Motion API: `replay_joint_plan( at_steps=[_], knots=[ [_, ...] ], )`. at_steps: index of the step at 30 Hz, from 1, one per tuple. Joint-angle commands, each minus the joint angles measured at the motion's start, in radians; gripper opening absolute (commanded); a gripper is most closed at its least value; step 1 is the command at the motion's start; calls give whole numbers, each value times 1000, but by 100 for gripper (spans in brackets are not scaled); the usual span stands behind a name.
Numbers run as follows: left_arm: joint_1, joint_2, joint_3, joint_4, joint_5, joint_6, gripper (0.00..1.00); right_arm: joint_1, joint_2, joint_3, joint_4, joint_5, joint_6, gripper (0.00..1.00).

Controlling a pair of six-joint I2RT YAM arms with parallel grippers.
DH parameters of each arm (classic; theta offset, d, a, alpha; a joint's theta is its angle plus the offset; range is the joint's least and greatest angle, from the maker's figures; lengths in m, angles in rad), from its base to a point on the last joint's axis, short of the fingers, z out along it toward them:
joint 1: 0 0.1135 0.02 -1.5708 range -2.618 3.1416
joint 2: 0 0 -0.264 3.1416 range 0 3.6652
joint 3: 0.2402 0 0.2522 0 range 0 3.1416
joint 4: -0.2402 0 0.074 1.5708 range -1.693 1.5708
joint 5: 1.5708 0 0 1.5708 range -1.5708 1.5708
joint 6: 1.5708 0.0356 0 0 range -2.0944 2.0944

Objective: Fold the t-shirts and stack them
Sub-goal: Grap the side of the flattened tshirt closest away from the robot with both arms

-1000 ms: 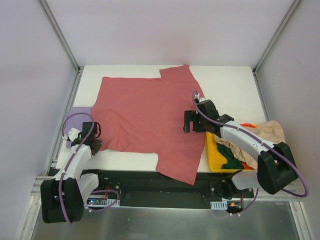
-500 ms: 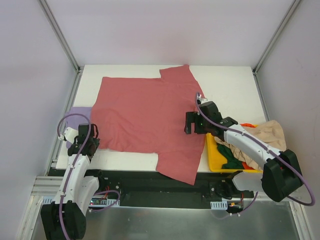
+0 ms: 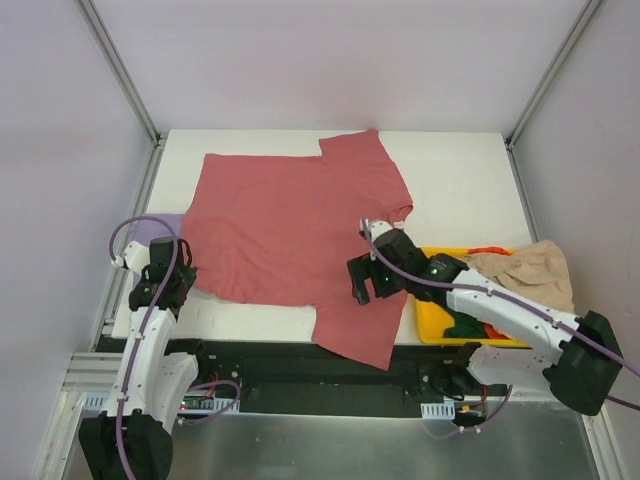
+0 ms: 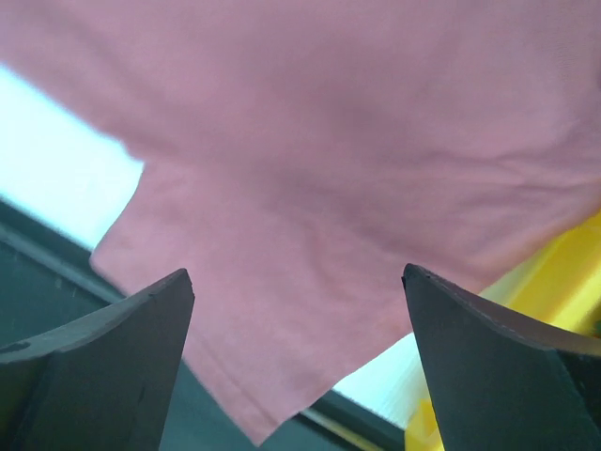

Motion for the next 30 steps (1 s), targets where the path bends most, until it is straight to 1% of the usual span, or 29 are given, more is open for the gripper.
replay_joint_plan(
  at_steps=[1,3,7,8,10,15,18,20,23,26,29,30],
  knots=[
    [9,31,49,14,44,44,0,161,-32,-18,-140,-74,-44,96],
    [9,42,55,14,48,50,0,247,-14,-27,-176,-137,-15,97],
    [7,50,52,15,51,45,0,413,52,-38,-243,-131,68,99],
    [9,50,51,17,50,47,0,443,71,-38,-257,-143,70,95],
    [7,47,51,17,50,50,0,483,106,-30,-294,-120,97,91],
    [7,28,45,18,53,51,0,490,157,-55,-360,-114,163,79],
    [9,27,42,20,50,50,0,490,166,-82,-352,-100,179,75],
    [9,27,42,18,47,50,0,490,183,-87,-329,-109,177,68],
    [7,30,43,20,45,51,0,490,220,-98,-303,-134,172,66],
    [9,30,43,20,42,47,0,490,246,-106,-303,-125,169,65],
    [7,28,43,18,37,44,0,490,269,-102,-302,-91,177,55],
    [7,30,42,20,36,47,0,490,278,-98,-299,-52,182,50]
  ],
)
